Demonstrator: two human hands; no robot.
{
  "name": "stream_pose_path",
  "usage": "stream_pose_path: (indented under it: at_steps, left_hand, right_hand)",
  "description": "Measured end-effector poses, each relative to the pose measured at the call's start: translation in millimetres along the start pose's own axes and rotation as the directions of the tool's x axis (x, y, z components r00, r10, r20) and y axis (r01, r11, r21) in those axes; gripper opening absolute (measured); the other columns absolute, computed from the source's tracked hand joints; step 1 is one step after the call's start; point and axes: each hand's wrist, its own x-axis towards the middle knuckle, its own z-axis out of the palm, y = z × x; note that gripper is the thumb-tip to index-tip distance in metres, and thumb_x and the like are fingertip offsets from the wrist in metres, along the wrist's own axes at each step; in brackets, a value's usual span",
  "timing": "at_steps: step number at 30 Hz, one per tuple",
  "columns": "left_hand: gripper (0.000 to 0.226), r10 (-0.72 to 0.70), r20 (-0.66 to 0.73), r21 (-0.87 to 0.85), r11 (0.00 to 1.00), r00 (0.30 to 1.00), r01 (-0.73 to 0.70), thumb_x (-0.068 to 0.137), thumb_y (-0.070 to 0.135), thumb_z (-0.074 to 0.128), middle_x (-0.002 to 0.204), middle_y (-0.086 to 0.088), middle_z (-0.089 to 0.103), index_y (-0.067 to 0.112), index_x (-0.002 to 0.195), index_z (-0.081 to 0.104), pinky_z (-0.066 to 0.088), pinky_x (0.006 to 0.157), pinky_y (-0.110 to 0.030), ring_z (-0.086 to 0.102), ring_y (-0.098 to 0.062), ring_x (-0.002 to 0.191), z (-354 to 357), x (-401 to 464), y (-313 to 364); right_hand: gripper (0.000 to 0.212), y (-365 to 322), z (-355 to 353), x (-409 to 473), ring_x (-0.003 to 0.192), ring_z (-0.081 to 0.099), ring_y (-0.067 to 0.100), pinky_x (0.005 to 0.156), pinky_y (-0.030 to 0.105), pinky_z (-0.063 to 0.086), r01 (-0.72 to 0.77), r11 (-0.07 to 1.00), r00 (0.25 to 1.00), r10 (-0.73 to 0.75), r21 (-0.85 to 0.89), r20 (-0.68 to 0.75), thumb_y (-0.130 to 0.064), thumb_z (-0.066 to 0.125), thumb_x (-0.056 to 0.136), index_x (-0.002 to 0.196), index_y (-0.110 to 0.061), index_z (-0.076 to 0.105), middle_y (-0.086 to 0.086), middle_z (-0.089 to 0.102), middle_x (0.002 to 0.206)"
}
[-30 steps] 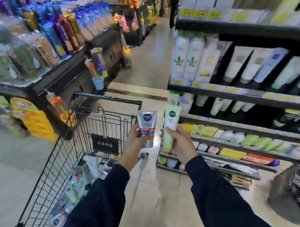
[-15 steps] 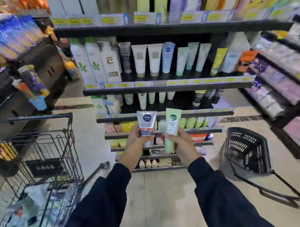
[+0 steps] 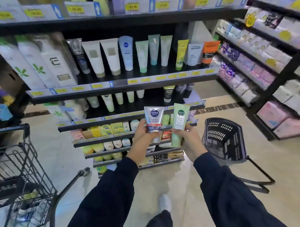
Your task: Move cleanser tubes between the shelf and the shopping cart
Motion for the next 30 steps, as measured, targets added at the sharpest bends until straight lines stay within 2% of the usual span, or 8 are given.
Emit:
stream_pose_path:
  at_steps: [5, 7, 10, 12, 16, 20, 26, 30]
  left_hand:
    - [0.052, -0.028, 0.003, 0.006, 1.0, 1.0, 0.028, 0.08, -0.003, 0.079, 0.114, -0.004, 0.076, 0.017, 0.124, 0.058, 0.055, 0.101, -0.044, 0.07, -0.024, 0.11, 43, 50, -8]
    - [0.056, -0.04, -0.003, -0.004, 0.999, 0.999, 0.04, 0.078, -0.003, 0.08, 0.115, -0.005, 0.075, 0.017, 0.125, 0.057, 0.055, 0.1, -0.043, 0.07, -0.024, 0.11, 62, 69, -9]
    - [0.058, -0.061, -0.014, -0.018, 0.998, 0.998, 0.061, 0.078, -0.003, 0.08, 0.116, -0.004, 0.075, 0.016, 0.128, 0.057, 0.054, 0.099, -0.041, 0.07, -0.024, 0.111, 88, 100, -13]
    - [0.061, -0.079, -0.027, -0.033, 0.996, 0.997, 0.078, 0.077, 0.0, 0.082, 0.119, -0.001, 0.074, 0.02, 0.129, 0.057, 0.053, 0.103, -0.045, 0.07, -0.021, 0.111, 104, 119, -16]
    - [0.062, -0.104, -0.038, -0.021, 0.994, 0.994, 0.103, 0.072, 0.006, 0.084, 0.119, -0.001, 0.074, 0.02, 0.127, 0.058, 0.052, 0.105, -0.049, 0.07, -0.021, 0.112, 136, 148, -24]
    - [0.053, -0.106, -0.066, 0.025, 0.994, 0.992, 0.108, 0.081, -0.002, 0.079, 0.119, -0.003, 0.073, 0.019, 0.125, 0.058, 0.054, 0.104, -0.046, 0.069, -0.02, 0.11, 169, 167, -30]
    - [0.067, -0.098, -0.106, 0.071, 0.992, 0.989, 0.106, 0.073, 0.018, 0.087, 0.117, -0.005, 0.073, 0.019, 0.131, 0.055, 0.057, 0.1, -0.046, 0.071, -0.023, 0.108, 208, 193, -38]
    - [0.065, -0.098, -0.177, 0.097, 0.988, 0.979, 0.116, 0.074, 0.018, 0.088, 0.116, 0.0, 0.073, 0.02, 0.131, 0.055, 0.057, 0.099, -0.04, 0.071, -0.016, 0.107, 236, 216, -41]
  right_hand:
    - [0.048, -25, -36, 37, 0.106, 0.069, 0.036, 0.1, 0.054, 0.054, 0.007, 1.0, 0.999, -0.006, 0.014, -0.034, 0.006, 0.072, 0.088, 0.134, -0.003, 0.06, 0.023, 0.072, 0.124]
    - [0.049, -38, -50, 50, 0.104, 0.07, 0.034, 0.096, 0.049, 0.057, -0.004, 1.0, 0.999, 0.004, -0.002, -0.045, 0.007, 0.071, 0.088, 0.134, -0.005, 0.06, 0.023, 0.072, 0.123]
    - [0.046, -60, -70, 72, 0.097, 0.072, 0.029, 0.075, 0.036, 0.062, -0.02, 0.999, 0.999, 0.018, -0.039, -0.049, 0.007, 0.07, 0.089, 0.132, -0.005, 0.062, 0.021, 0.073, 0.121]
    - [0.046, -71, -83, 88, 0.095, 0.073, 0.026, 0.068, 0.033, 0.061, -0.032, 0.998, 0.999, 0.03, -0.051, -0.04, 0.007, 0.07, 0.089, 0.132, -0.004, 0.062, 0.021, 0.073, 0.122]
    - [0.046, -83, -112, 115, 0.096, 0.074, 0.028, 0.068, 0.033, 0.06, -0.054, 0.997, 0.998, 0.052, -0.054, -0.036, 0.005, 0.072, 0.088, 0.132, -0.003, 0.061, 0.022, 0.073, 0.122]
    - [0.049, -88, -141, 136, 0.094, 0.076, 0.028, 0.071, 0.035, 0.06, -0.09, 0.995, 0.995, 0.088, -0.051, -0.047, 0.004, 0.074, 0.087, 0.134, -0.004, 0.06, 0.02, 0.074, 0.121]
    - [0.043, -101, -178, 170, 0.1, 0.073, 0.027, 0.071, 0.034, 0.058, -0.126, 0.988, 0.992, 0.124, -0.09, -0.025, -0.001, 0.077, 0.087, 0.127, -0.009, 0.064, 0.011, 0.077, 0.114]
    - [0.039, -112, -199, 194, 0.097, 0.074, 0.028, 0.069, 0.035, 0.059, -0.151, 0.982, 0.988, 0.154, -0.11, 0.019, 0.0, 0.077, 0.086, 0.121, -0.012, 0.066, 0.012, 0.078, 0.112]
